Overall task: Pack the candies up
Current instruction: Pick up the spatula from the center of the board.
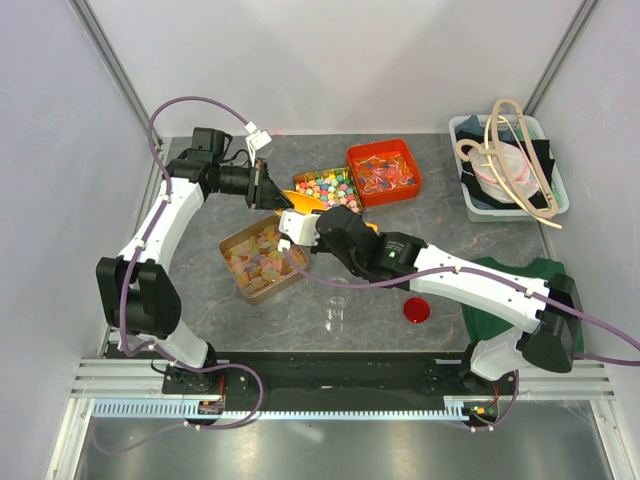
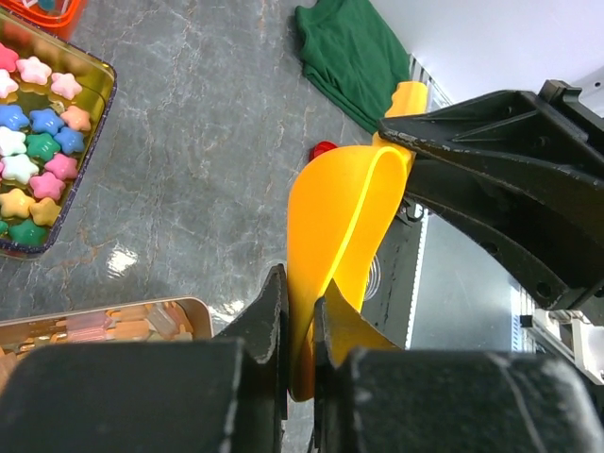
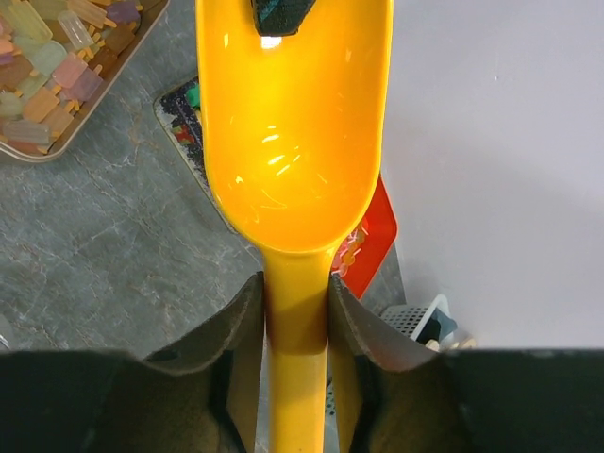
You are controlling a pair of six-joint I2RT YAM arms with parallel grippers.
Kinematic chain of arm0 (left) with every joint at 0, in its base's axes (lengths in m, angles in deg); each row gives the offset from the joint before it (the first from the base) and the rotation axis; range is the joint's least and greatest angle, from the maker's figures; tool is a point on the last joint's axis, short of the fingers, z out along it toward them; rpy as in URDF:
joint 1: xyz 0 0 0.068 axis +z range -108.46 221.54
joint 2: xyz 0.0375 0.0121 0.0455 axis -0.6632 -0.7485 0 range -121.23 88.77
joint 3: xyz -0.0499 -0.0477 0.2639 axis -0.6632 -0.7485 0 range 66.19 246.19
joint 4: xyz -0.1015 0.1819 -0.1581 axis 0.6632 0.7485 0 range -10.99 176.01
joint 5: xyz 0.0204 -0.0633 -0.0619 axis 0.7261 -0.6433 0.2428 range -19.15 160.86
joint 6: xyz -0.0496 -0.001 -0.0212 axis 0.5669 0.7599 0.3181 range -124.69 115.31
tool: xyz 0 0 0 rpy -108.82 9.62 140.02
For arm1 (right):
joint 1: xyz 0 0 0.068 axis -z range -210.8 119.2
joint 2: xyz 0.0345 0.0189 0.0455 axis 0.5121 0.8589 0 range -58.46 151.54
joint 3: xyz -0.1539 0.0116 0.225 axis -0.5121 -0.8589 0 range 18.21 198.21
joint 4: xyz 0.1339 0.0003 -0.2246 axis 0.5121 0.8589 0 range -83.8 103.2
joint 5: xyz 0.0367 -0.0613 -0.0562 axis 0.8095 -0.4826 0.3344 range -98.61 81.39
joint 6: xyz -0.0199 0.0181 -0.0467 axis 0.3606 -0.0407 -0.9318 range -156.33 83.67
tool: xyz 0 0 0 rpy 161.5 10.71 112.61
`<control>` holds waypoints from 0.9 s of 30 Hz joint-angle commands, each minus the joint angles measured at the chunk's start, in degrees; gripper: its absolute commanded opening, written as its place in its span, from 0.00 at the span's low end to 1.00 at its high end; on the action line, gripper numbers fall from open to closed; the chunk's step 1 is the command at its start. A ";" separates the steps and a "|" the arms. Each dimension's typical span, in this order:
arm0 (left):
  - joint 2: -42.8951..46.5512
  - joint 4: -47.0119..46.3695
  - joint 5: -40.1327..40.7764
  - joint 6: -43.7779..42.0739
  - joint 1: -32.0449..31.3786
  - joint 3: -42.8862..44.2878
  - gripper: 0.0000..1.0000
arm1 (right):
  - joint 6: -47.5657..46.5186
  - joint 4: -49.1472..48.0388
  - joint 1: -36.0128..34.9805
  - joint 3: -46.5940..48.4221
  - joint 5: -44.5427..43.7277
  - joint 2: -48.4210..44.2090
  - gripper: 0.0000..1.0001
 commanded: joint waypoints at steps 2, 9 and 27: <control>0.69 1.43 -0.89 -0.44 -0.34 1.58 0.02 | 0.76 -0.99 -0.50 2.10 1.12 -2.81 0.72; 2.97 2.92 -1.25 -2.55 -0.08 1.31 0.02 | 7.96 1.38 0.03 5.00 4.11 -7.73 0.98; 5.35 9.07 -7.48 -6.68 0.63 3.42 0.02 | 2.96 3.76 0.12 -3.60 20.10 -20.66 0.95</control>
